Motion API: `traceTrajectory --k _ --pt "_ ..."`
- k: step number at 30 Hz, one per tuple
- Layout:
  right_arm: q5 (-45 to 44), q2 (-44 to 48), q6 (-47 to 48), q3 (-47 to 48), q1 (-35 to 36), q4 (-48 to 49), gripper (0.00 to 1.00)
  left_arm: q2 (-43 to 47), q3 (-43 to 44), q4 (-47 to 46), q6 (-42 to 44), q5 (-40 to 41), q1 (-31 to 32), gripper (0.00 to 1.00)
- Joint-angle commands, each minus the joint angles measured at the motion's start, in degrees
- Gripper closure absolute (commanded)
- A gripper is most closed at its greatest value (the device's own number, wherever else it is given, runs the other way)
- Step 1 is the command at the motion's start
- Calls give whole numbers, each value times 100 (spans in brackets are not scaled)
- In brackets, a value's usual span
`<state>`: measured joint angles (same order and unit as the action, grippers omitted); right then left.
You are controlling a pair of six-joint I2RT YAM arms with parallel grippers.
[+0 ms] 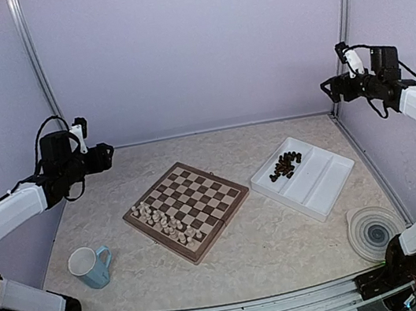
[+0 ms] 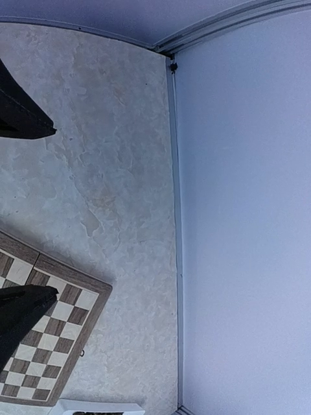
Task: Set up the chess pieces on the board
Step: Move the chessboard to the center of the board.
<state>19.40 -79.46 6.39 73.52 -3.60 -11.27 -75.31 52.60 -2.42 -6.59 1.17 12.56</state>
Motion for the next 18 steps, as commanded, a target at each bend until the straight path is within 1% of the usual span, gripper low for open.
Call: traceTrajectory --k 1,3,5,7,11,14,16,18 --pt "663 -47 109 -423 -140 375 3 128 20 -291 -24 196 81 26" --pt "1197 -82 511 -585 -169 290 3 127 112 -121 -77 372 245 29" --pt "1661 -145 806 -719 -173 211 8 134 197 74 -178 554 462 31" --pt "1884 -248 1147 -805 -110 82 14 156 239 337 -321 704 752 33" --pt "2165 -545 1823 -888 97 -241 24 192 267 880 -588 1094 1534 36" --pt "2355 -825 2261 -924 311 -436 28 157 268 1420 -894 1319 2089 36" --pt "2324 -1064 2540 -879 590 -590 33 177 161 1744 -1262 1370 2396 37" --pt "2189 -1322 2791 -786 892 -737 38 263 -68 1887 -1613 1295 2627 40"
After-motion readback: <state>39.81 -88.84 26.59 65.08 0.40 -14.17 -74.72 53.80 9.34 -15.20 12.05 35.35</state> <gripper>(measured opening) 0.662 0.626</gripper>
